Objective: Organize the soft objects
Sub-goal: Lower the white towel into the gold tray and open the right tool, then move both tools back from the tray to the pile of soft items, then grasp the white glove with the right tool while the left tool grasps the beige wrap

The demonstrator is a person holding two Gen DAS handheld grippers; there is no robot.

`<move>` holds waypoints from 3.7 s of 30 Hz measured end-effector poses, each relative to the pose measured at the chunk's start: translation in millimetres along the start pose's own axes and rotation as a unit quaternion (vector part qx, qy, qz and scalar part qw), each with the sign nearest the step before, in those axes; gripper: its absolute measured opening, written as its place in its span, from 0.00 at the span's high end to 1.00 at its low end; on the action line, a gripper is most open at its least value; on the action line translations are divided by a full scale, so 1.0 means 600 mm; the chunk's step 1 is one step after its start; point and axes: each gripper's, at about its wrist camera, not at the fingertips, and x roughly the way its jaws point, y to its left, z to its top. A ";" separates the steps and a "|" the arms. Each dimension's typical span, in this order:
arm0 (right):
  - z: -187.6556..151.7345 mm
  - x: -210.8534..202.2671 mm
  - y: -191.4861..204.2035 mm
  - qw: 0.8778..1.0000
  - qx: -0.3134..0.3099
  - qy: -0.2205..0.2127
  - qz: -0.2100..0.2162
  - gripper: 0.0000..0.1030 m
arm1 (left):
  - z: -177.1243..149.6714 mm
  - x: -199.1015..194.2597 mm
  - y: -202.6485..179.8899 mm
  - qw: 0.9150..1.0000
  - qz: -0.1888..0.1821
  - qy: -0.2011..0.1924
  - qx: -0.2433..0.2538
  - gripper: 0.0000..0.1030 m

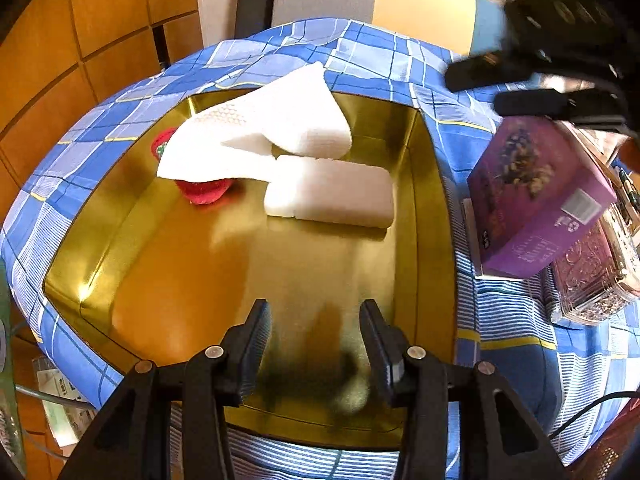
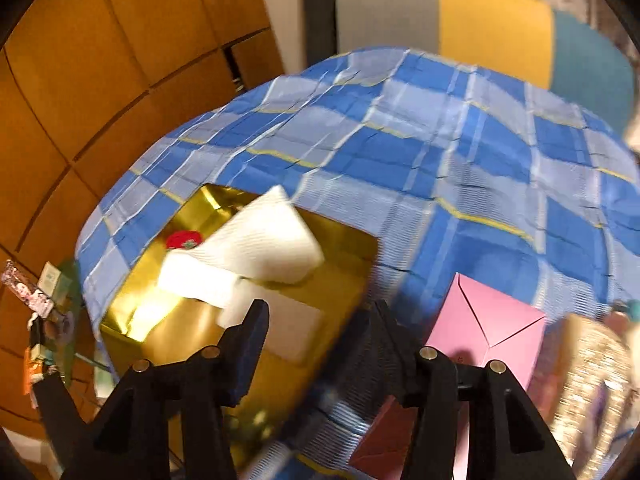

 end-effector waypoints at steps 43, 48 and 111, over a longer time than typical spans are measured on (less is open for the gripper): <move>-0.457 -0.284 -0.402 0.942 0.270 -0.065 -0.186 0.40 | -0.102 -0.124 -0.323 0.967 -0.160 -0.026 0.196 0.55; -0.487 -0.277 -0.440 0.938 0.288 -0.068 -0.182 0.40 | -0.127 -0.117 -0.379 0.957 -0.175 -0.006 0.231 0.55; -0.476 -0.275 -0.597 0.951 0.271 -0.029 -0.149 0.66 | 0.082 -0.022 -0.708 0.964 -0.153 0.037 0.215 0.40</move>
